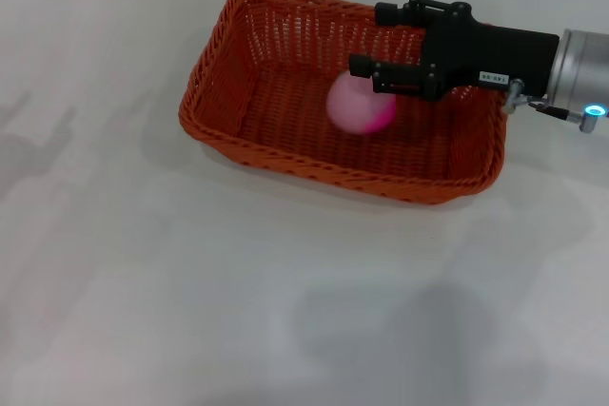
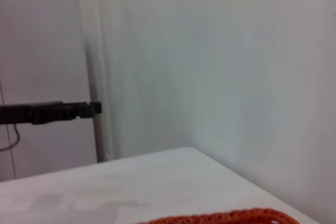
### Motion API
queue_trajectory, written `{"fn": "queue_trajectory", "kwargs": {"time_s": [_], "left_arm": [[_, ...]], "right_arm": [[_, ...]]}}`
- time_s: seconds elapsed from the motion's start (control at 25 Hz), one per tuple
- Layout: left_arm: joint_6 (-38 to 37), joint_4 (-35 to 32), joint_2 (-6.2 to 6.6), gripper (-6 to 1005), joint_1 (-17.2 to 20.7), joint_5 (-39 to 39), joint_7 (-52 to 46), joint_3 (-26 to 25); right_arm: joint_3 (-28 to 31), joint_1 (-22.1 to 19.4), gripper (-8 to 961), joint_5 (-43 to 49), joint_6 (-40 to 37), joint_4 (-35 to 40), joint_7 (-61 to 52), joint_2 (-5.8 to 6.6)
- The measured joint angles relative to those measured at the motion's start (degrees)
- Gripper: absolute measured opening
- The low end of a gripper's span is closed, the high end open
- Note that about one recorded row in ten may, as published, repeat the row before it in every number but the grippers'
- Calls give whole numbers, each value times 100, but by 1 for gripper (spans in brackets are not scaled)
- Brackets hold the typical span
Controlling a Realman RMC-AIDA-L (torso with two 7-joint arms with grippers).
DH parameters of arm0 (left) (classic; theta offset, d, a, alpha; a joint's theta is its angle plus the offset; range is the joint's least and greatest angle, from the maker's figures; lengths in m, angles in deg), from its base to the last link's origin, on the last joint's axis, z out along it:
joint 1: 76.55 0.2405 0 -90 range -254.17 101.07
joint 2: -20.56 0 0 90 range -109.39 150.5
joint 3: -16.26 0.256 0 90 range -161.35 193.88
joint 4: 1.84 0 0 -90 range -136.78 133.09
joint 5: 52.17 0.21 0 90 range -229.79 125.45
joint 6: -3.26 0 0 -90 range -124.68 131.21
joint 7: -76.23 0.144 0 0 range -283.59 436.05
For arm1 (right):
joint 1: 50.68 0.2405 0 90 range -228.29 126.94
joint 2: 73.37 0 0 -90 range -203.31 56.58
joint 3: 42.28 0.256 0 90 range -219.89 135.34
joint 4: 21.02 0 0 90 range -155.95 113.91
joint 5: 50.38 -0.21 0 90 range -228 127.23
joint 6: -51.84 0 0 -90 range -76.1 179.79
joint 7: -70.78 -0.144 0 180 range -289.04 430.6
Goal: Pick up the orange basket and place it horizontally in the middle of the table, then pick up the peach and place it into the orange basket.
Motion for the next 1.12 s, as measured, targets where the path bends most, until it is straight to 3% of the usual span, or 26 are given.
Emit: {"fn": "queue_trajectory", "kwargs": {"time_s": [0.16,0.36,0.68,0.96,1.12], "left_arm": [[-23,0,7,684,-4,-13,0,-3],[-27,6,3,684,-6,-13,0,-115],[-28,-40,-20,684,17,-19,35,-427],[-92,-127,-36,684,64,-356,170,-582],[-81,-248,-37,684,159,-706,474,-593]], "right_arm": [[45,-84,733,-115,281,22,0,35],[439,-494,866,-278,663,338,-13,69],[2116,-1212,857,-291,1073,242,194,71],[3809,-1560,857,-292,1589,-810,1211,79],[4412,-1723,857,-292,1755,-1394,1919,80]]}}
